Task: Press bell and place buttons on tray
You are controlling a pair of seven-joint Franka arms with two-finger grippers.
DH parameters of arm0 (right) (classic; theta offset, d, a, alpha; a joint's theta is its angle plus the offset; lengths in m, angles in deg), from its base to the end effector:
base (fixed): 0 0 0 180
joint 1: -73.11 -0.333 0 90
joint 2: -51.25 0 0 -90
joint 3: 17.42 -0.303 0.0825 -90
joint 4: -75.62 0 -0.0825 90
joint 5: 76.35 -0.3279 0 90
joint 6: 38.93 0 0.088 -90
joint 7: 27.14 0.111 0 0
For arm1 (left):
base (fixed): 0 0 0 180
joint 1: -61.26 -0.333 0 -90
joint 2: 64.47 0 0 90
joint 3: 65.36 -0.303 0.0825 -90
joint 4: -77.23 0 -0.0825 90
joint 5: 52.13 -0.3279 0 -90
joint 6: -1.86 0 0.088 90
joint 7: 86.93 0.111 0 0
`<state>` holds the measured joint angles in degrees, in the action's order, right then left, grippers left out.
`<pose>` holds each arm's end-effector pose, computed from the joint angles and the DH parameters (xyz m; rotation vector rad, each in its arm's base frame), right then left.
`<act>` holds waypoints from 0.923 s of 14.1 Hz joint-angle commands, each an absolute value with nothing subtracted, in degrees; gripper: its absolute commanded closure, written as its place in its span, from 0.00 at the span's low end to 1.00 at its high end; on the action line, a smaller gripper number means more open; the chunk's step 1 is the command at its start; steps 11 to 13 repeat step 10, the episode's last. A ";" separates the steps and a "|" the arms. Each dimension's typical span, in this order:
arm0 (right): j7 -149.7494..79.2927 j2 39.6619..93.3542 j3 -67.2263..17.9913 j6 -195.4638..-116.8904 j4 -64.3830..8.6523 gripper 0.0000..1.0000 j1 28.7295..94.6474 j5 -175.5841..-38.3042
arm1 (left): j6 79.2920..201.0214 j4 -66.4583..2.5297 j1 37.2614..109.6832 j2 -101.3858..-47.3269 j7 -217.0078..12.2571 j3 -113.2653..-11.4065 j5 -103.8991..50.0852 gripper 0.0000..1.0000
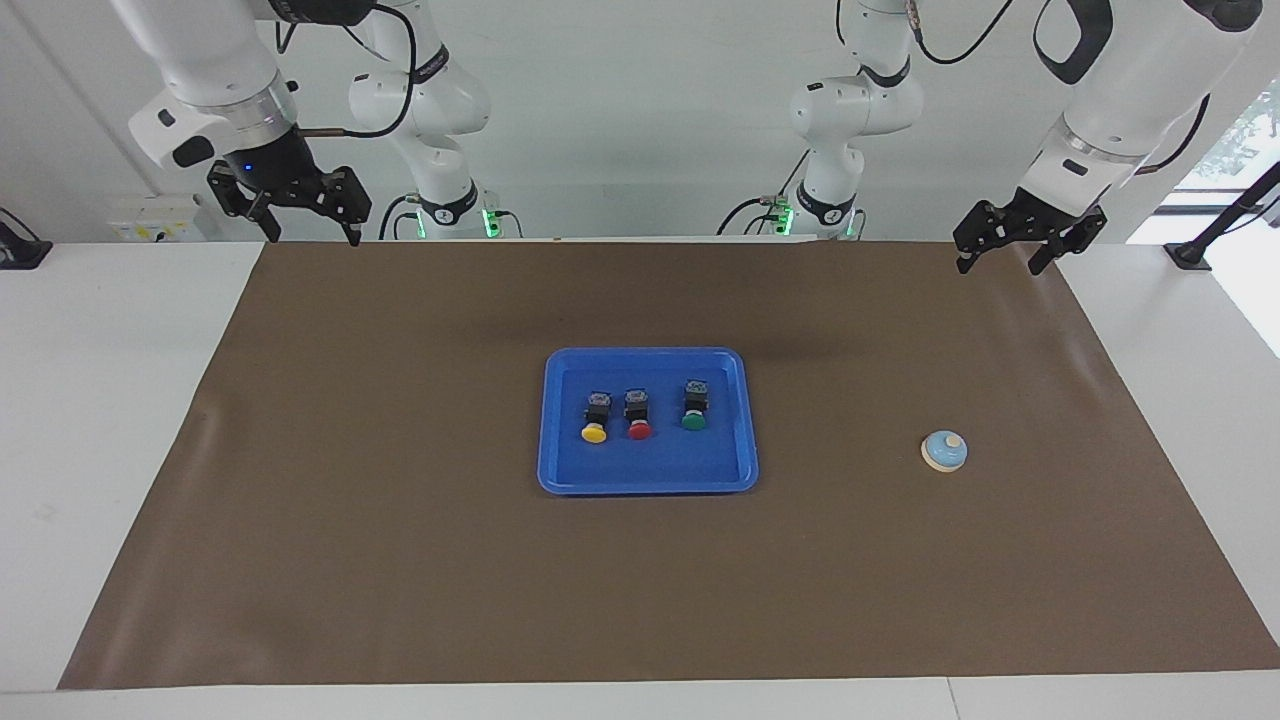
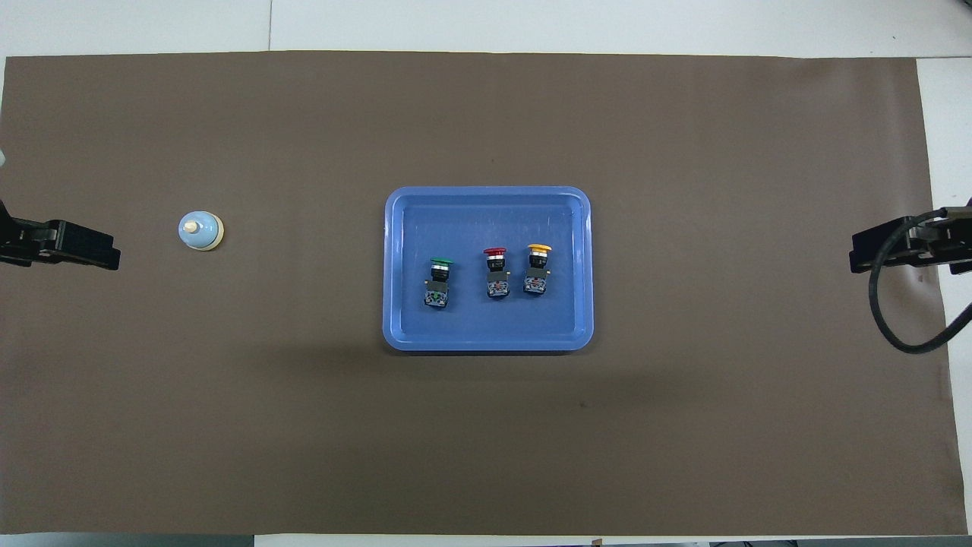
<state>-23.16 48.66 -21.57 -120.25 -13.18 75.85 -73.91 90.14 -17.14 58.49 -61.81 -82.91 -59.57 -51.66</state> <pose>0.4687 0.0072 0.6254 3.0884 -0.0768 -0.1286 0.4791 -0.0274 0.5960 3.1302 -0.1922 -0.0942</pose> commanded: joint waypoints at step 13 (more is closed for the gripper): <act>-24.68 47.48 -21.99 -120.76 -14.55 0.00 77.07 -75.21 | 88.79 -15.40 59.15 -62.45 -83.15 -59.91 -52.40 0.00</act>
